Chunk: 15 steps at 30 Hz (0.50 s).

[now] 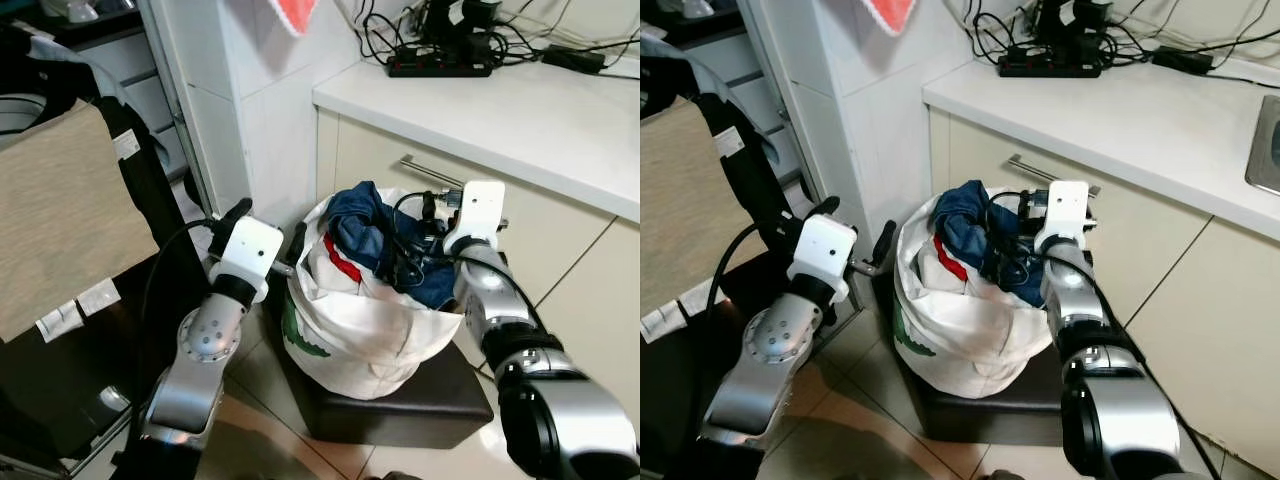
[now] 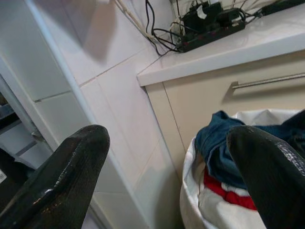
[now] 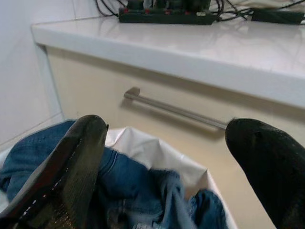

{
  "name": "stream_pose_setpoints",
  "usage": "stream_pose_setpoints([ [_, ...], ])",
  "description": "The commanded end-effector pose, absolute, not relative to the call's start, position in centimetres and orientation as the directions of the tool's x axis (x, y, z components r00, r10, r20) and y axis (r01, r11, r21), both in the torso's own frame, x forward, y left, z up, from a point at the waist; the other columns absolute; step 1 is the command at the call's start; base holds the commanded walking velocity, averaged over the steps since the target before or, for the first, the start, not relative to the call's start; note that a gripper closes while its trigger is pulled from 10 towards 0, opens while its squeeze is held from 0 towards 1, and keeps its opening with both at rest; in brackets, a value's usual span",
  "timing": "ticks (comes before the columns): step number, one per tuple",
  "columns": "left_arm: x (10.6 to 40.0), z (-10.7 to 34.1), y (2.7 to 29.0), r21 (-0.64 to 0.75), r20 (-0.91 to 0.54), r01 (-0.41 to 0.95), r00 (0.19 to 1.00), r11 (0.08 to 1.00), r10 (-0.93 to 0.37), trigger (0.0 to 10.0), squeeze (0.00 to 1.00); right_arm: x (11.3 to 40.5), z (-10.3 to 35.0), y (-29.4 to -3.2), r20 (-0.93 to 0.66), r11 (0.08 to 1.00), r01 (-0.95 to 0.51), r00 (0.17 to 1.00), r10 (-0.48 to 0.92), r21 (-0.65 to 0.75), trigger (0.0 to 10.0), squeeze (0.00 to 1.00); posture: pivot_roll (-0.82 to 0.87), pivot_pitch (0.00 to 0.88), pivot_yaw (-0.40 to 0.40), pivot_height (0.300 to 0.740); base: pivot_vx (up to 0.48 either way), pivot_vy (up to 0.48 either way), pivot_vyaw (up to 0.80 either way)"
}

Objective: Clothes washing

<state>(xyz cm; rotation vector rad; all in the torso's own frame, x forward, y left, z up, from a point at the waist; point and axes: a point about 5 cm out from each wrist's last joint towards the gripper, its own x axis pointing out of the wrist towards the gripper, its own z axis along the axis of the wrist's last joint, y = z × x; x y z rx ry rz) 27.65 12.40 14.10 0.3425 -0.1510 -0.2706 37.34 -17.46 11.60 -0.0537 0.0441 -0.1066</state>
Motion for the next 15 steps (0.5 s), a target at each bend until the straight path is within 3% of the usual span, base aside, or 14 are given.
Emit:
stream_pose_setpoints([
  [1,27.0,14.7,12.6,0.365,0.104,0.239,0.950,0.900,-0.295,10.0,0.00,37.6,11.7,-17.4,-0.066,0.992,0.111,0.991,-0.115,-0.066,10.0,0.00,0.05,0.000,0.016,0.740,0.000,0.000,0.00],
  [6,25.5,14.5,13.7,0.382,0.074,0.227,0.959,0.896,-0.275,10.0,0.00,37.9,11.8,-17.4,-0.095,0.990,0.131,0.986,-0.137,-0.059,10.0,0.00,0.11,0.034,0.014,0.740,0.000,0.000,0.00],
  [15,21.6,14.8,16.5,0.421,-0.001,0.177,0.981,0.890,-0.195,10.0,0.00,37.3,10.4,-19.9,-0.187,0.957,0.278,0.939,-0.290,-0.088,10.0,0.00,0.25,0.182,0.039,0.740,0.000,0.000,0.00],
])
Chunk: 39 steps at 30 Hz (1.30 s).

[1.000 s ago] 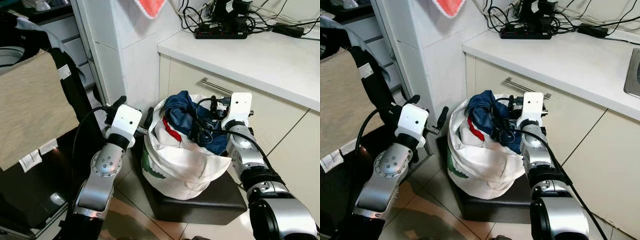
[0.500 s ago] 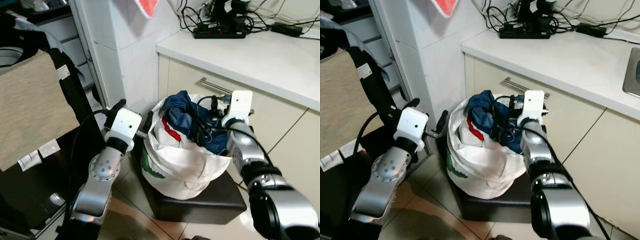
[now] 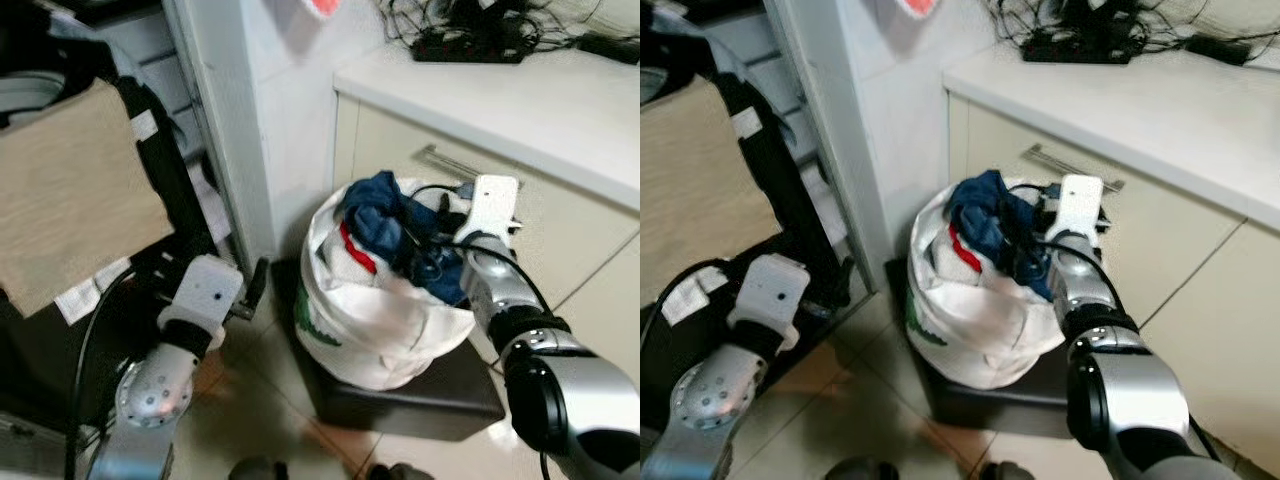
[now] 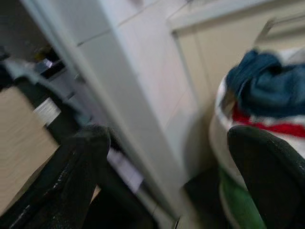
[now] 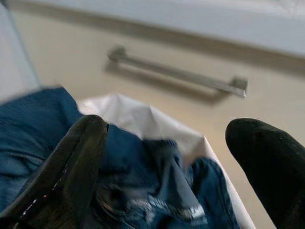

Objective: Clothes washing

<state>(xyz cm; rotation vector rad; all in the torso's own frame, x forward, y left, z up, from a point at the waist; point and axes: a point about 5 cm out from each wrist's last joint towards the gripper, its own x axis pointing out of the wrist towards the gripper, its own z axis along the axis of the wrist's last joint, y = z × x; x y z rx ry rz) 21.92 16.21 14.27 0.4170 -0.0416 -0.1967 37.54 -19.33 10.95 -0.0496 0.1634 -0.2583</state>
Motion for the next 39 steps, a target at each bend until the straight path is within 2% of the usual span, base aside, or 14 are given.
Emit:
stream_pose_setpoints([
  [1,21.6,14.8,16.5,0.421,-0.001,0.177,0.981,0.890,-0.195,10.0,0.00,37.3,10.4,-19.9,-0.187,0.957,0.278,0.939,-0.290,-0.088,10.0,0.00,0.25,0.182,0.039,0.740,0.000,0.000,0.00],
  [4,18.2,15.8,18.2,0.449,-0.074,0.179,0.984,0.875,-0.163,10.0,0.00,35.6,8.3,-22.7,-0.275,0.910,0.375,0.869,-0.411,-0.177,10.0,0.00,0.32,0.289,0.089,0.740,0.000,0.000,0.00],
  [6,17.6,15.9,18.3,0.454,-0.094,0.184,0.983,0.872,-0.158,10.0,0.00,35.0,7.4,-23.4,-0.315,0.900,0.393,0.844,-0.434,-0.188,10.0,0.00,0.32,0.289,0.089,0.740,0.000,0.000,0.00],
  [9,16.2,16.4,18.7,0.463,-0.136,0.194,0.980,0.865,-0.148,10.0,0.00,33.6,5.7,-24.6,-0.395,0.881,0.434,0.787,-0.473,-0.190,10.0,0.00,0.34,0.344,0.107,0.740,0.000,0.000,0.00],
  [11,15.3,16.5,18.9,0.461,-0.164,0.204,0.976,0.863,-0.143,10.0,0.00,33.2,5.1,-24.5,-0.425,0.894,0.402,0.787,-0.448,-0.198,10.0,0.00,0.35,0.373,0.116,0.740,0.000,0.000,0.00],
  [12,15.0,16.5,18.9,0.460,-0.177,0.209,0.974,0.863,-0.141,10.0,0.00,33.0,4.8,-24.5,-0.439,0.899,0.387,0.784,-0.438,-0.204,0.0,0.00,0.35,0.379,0.117,0.740,0.000,0.000,0.00],
  [19,14.5,16.7,18.7,0.447,-0.199,0.224,0.969,0.866,-0.148,10.0,0.00,33.3,5.1,-24.3,-0.431,0.913,0.350,0.805,-0.408,-0.210,0.0,0.00,0.33,0.395,0.115,0.740,0.000,0.000,0.00],
  [20,14.5,16.8,18.6,0.440,-0.207,0.227,0.967,0.869,-0.148,10.0,0.00,34.1,6.0,-23.8,-0.386,0.919,0.287,0.842,-0.376,-0.269,0.0,0.00,0.32,0.395,0.113,0.740,0.000,0.000,0.00],
  [23,14.6,16.8,18.4,0.428,-0.211,0.228,0.966,0.874,-0.148,10.0,0.00,34.9,7.0,-23.2,-0.318,0.902,0.230,0.880,-0.353,-0.364,0.0,0.00,0.31,0.391,0.107,0.740,0.000,0.000,0.00],
  [25,14.5,16.8,18.3,0.424,-0.213,0.229,0.966,0.876,-0.149,10.0,0.00,35.0,7.2,-23.1,-0.305,0.899,0.226,0.886,-0.351,-0.376,0.0,0.00,0.31,0.391,0.107,0.740,0.000,0.000,0.00],
  [28,14.8,16.4,17.8,0.405,-0.213,0.235,0.964,0.884,-0.159,10.0,0.00,36.0,9.0,-22.3,-0.194,0.884,0.213,0.929,-0.315,-0.416,0.0,0.00,0.28,0.374,0.088,0.740,0.000,0.000,0.00],
  [39,16.1,16.2,16.8,0.380,-0.193,0.242,0.965,0.892,-0.180,10.0,0.00,36.4,9.5,-22.1,-0.176,0.898,0.201,0.942,-0.287,-0.391,0.0,0.00,0.24,0.367,0.079,0.740,0.000,0.000,0.00],
])
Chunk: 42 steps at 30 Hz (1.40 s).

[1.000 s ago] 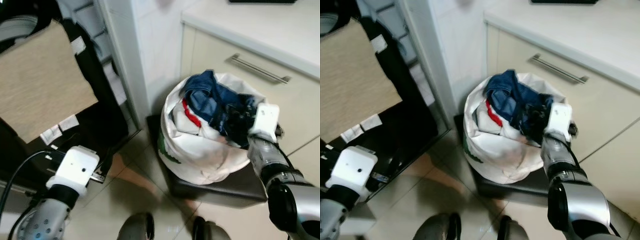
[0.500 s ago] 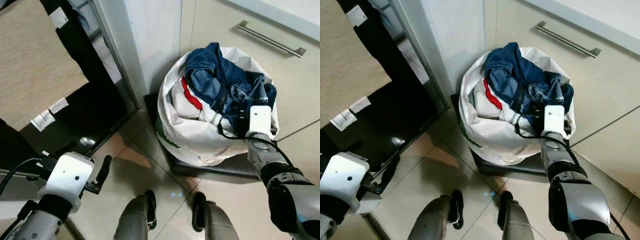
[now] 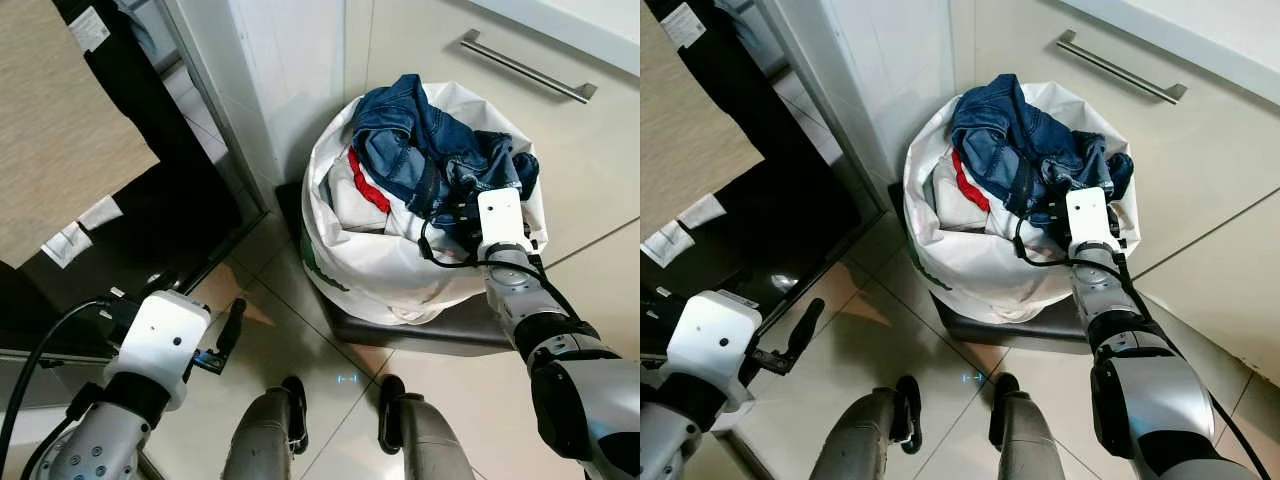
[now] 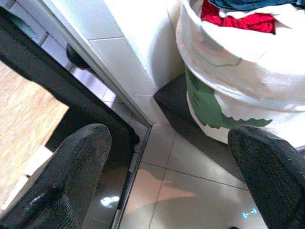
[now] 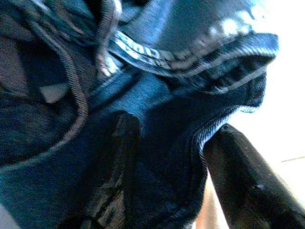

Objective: Clothes washing

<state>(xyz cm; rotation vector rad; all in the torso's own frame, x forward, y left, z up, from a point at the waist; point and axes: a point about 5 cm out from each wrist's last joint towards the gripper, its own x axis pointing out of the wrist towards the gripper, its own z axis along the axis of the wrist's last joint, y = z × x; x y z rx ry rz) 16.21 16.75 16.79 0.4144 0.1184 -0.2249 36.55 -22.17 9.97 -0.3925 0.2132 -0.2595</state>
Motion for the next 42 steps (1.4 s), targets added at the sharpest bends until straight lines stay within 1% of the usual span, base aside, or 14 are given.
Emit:
stream_pose_setpoints([
  [1,16.1,16.2,16.8,0.380,-0.193,0.242,0.965,0.892,-0.180,10.0,0.00,36.5,9.7,-22.0,-0.170,0.902,0.201,0.944,-0.283,-0.382,0.0,0.00,0.25,0.365,0.080,0.740,0.000,0.000,0.00],
  [7,16.2,16.2,16.8,0.388,-0.191,0.244,0.965,0.889,-0.181,10.0,0.00,37.1,10.4,-20.5,-0.152,0.953,0.197,0.960,-0.235,-0.232,0.0,0.00,0.25,0.358,0.077,0.740,0.000,0.000,0.00],
  [10,16.4,16.2,16.6,0.386,-0.184,0.243,0.966,0.890,-0.183,10.0,0.00,37.6,10.8,-19.8,-0.181,0.968,0.230,0.961,-0.210,0.098,0.0,0.00,0.24,0.352,0.072,0.740,0.000,0.000,0.00],
  [12,16.6,16.1,16.4,0.384,-0.181,0.245,0.965,0.890,-0.188,10.0,0.00,37.9,11.3,-19.4,-0.173,0.951,0.226,0.966,-0.192,0.209,0.0,0.00,0.24,0.349,0.068,0.740,0.000,0.000,0.00],
  [20,18.5,15.6,15.0,0.360,-0.126,0.244,0.969,0.901,-0.212,10.0,0.00,39.9,15.6,-16.7,-0.014,0.950,0.078,0.997,-0.078,0.302,0.0,0.00,0.17,0.274,0.022,0.740,0.000,0.000,0.00],
  [24,20.0,15.5,14.5,0.352,-0.088,0.233,0.972,0.907,-0.216,10.0,0.00,40.7,18.4,-15.8,0.089,0.944,-0.003,0.996,-0.028,0.330,0.0,0.00,0.14,0.228,0.005,0.740,0.000,0.000,0.00],
  [26,21.2,15.5,13.9,0.343,-0.054,0.227,0.974,0.911,-0.222,10.0,0.00,41.3,21.1,-14.7,0.185,0.947,-0.091,0.982,0.034,0.309,0.0,0.00,0.11,0.169,-0.013,0.740,0.000,0.000,0.00],
  [30,22.1,15.5,13.5,0.340,-0.030,0.226,0.973,0.913,-0.229,10.0,0.00,41.6,23.0,-14.1,0.248,0.946,-0.147,0.966,0.075,0.288,0.0,0.00,0.09,0.129,-0.022,0.740,0.000,0.000,0.00],
  [31,23.4,15.5,12.8,0.335,-0.002,0.224,0.971,0.915,-0.237,10.0,0.00,41.8,25.5,-13.4,0.322,0.942,-0.214,0.938,0.125,0.259,0.0,0.00,0.07,0.085,-0.030,0.740,0.000,0.000,0.00],
  [36,24.8,15.4,12.3,0.331,0.022,0.215,0.972,0.919,-0.236,10.0,0.00,41.8,29.5,-12.4,0.436,0.929,-0.305,0.880,0.190,0.210,0.0,0.00,0.05,0.036,-0.035,0.740,0.000,0.000,0.00],
  [37,26.2,15.1,12.2,0.322,0.026,0.193,0.977,0.927,-0.213,10.0,0.00,41.6,31.8,-11.5,0.497,0.915,-0.370,0.832,0.247,0.164,0.0,0.00,0.03,0.000,-0.038,0.740,0.000,0.000,0.00],
  [38,26.2,15.1,12.2,0.322,0.026,0.193,0.977,0.927,-0.213,10.0,0.00,41.6,31.8,-11.5,0.497,0.915,-0.370,0.832,0.247,0.164,0.0,0.00,0.03,0.000,-0.038,0.740,0.000,0.000,0.00],
  [39,27.4,15.2,12.2,0.299,0.041,0.150,0.985,0.942,-0.169,10.0,0.00,41.2,33.7,-10.3,0.547,0.889,-0.445,0.774,0.319,0.111,0.0,0.00,0.02,0.000,-0.040,0.740,0.000,0.000,0.00],
  [42,28.6,15.5,12.6,0.261,0.059,0.086,0.993,0.962,-0.105,10.0,0.00,40.8,34.4,-9.0,0.559,0.855,-0.517,0.720,0.411,0.037,0.0,0.00,0.01,0.000,-0.044,0.740,0.000,0.000,0.00],
])
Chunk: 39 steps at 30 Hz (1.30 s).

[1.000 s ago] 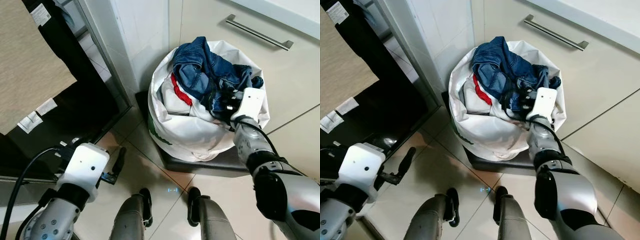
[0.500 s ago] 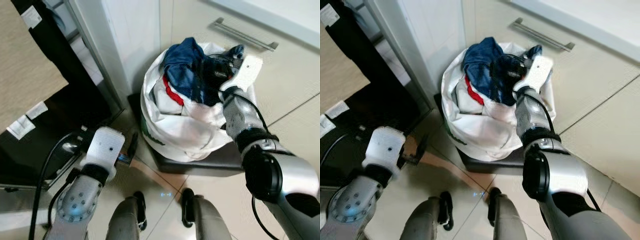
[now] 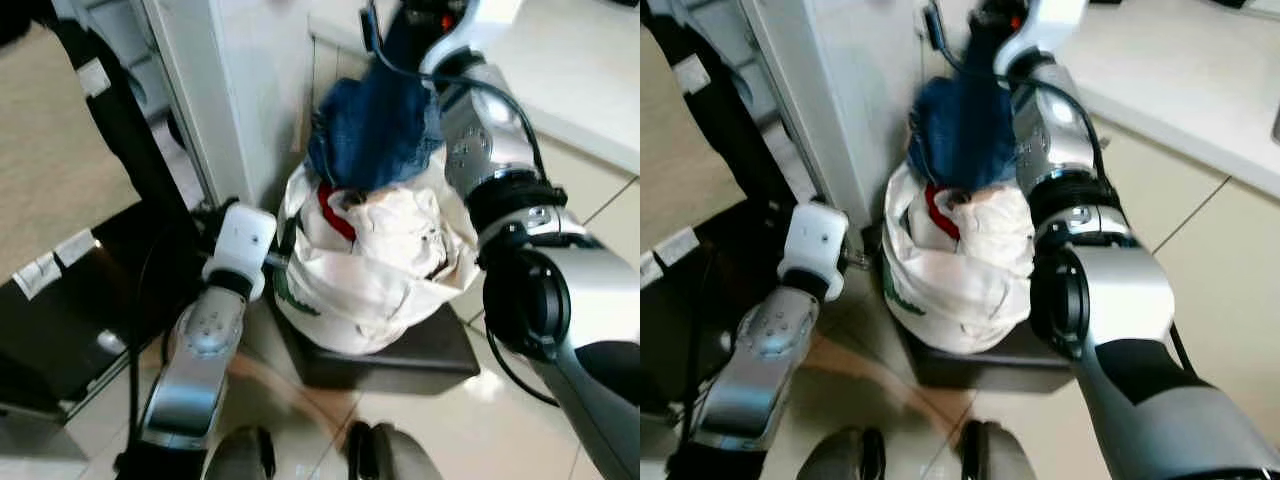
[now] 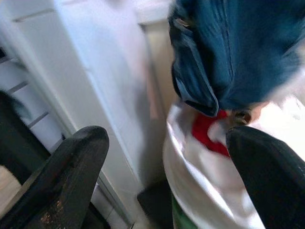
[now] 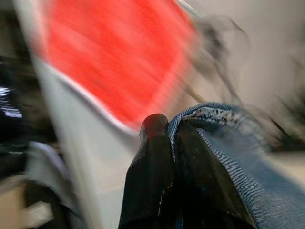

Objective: Clothes washing

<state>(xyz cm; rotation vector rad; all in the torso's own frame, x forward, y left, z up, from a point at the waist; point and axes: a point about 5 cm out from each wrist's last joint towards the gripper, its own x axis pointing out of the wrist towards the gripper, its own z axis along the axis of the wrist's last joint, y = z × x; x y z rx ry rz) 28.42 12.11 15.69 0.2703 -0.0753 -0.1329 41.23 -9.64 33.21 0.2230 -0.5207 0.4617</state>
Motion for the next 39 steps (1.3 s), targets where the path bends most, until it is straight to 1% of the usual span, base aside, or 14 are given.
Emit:
stream_pose_setpoints([
  [1,29.2,15.8,13.2,0.227,0.070,0.030,0.996,0.973,-0.047,10.0,0.00,40.7,34.5,-8.7,0.561,0.861,-0.508,0.710,0.426,-0.010,0.0,0.00,0.01,0.000,-0.046,0.740,0.000,0.000,0.00],
  [2,30.1,16.3,14.7,0.147,0.087,-0.099,0.992,0.984,0.087,10.0,0.00,40.6,33.7,-8.6,0.552,0.870,-0.491,0.715,0.428,-0.038,0.0,0.00,0.01,0.000,-0.056,0.740,0.000,0.000,0.00],
  [3,30.1,16.3,14.7,0.147,0.087,-0.099,0.992,0.984,0.087,10.0,0.00,40.6,33.7,-8.6,0.552,0.870,-0.491,0.715,0.428,-0.038,0.0,0.00,0.01,0.000,-0.056,0.740,0.000,0.000,0.00],
  [5,30.5,16.8,16.2,0.100,0.104,-0.197,0.977,0.975,0.186,10.0,0.00,40.7,32.1,-9.3,0.518,0.889,-0.457,0.757,0.398,-0.016,0.0,0.00,0.01,0.000,-0.063,0.740,0.000,0.000,0.00],
  [6,30.4,17.5,17.3,0.102,0.148,-0.217,0.968,0.971,0.201,10.0,0.00,40.7,28.8,-10.6,0.457,0.918,-0.398,0.817,0.353,0.001,0.0,0.00,0.01,0.000,-0.066,0.740,0.000,0.000,0.00],
  [7,30.4,17.5,17.3,0.102,0.148,-0.217,0.968,0.971,0.201,10.0,0.00,40.7,28.8,-10.6,0.457,0.918,-0.398,0.817,0.353,0.001,0.0,0.00,0.01,0.000,-0.066,0.740,0.000,0.000,0.00],
  [8,30.3,18.0,17.9,0.130,0.168,-0.215,0.967,0.968,0.192,10.0,0.00,40.1,25.2,-11.8,0.392,0.938,-0.346,0.862,0.321,-0.006,0.0,0.00,0.02,0.000,-0.063,0.740,0.000,0.000,0.00],
  [10,30.0,18.2,18.4,0.169,0.181,-0.202,0.968,0.965,0.171,10.0,0.00,39.0,22.1,-12.8,0.345,0.953,-0.301,0.891,0.296,-0.040,0.0,0.00,0.01,0.000,-0.058,0.740,0.000,0.000,0.00],
  [13,29.7,17.9,18.8,0.195,0.179,-0.183,0.973,0.964,0.149,10.0,0.00,37.3,19.2,-13.8,0.296,0.965,-0.255,0.919,0.261,-0.060,0.0,0.00,0.00,0.000,-0.046,0.740,0.000,0.000,0.00],
  [15,29.6,17.5,18.6,0.208,0.169,-0.155,0.978,0.966,0.121,10.0,0.00,35.9,17.9,-13.5,0.273,0.960,-0.256,0.921,0.278,-0.115,0.0,0.00,-0.01,0.000,-0.035,0.740,0.000,0.000,0.00],
  [20,29.3,17.5,18.0,0.240,0.184,-0.119,0.980,0.964,0.075,10.0,0.00,34.7,17.1,-13.6,0.272,0.965,-0.232,0.927,0.257,-0.120,0.0,0.00,-0.02,0.000,-0.027,0.740,0.000,0.000,0.00],
  [24,28.2,17.8,16.7,0.263,0.204,0.015,0.976,0.965,-0.071,10.0,0.00,33.0,15.2,-13.4,0.239,0.974,-0.213,0.944,0.225,-0.075,0.0,0.00,-0.02,0.000,-0.019,0.740,0.000,0.000,0.40],
  [31,28.7,18.0,16.3,0.277,0.210,0.026,0.974,0.960,-0.087,10.0,0.00,33.1,14.3,-12.8,0.195,0.970,-0.232,0.951,0.242,-0.073,0.0,0.00,-0.01,0.000,-0.020,0.740,0.000,0.000,0.79],
  [39,27.7,16.5,15.4,0.269,0.163,0.043,0.982,0.962,-0.089,10.0,0.00,32.9,13.0,-13.2,0.145,0.975,-0.215,0.965,0.220,-0.053,0.0,0.00,0.00,0.000,-0.025,0.740,0.000,0.000,0.77],
])
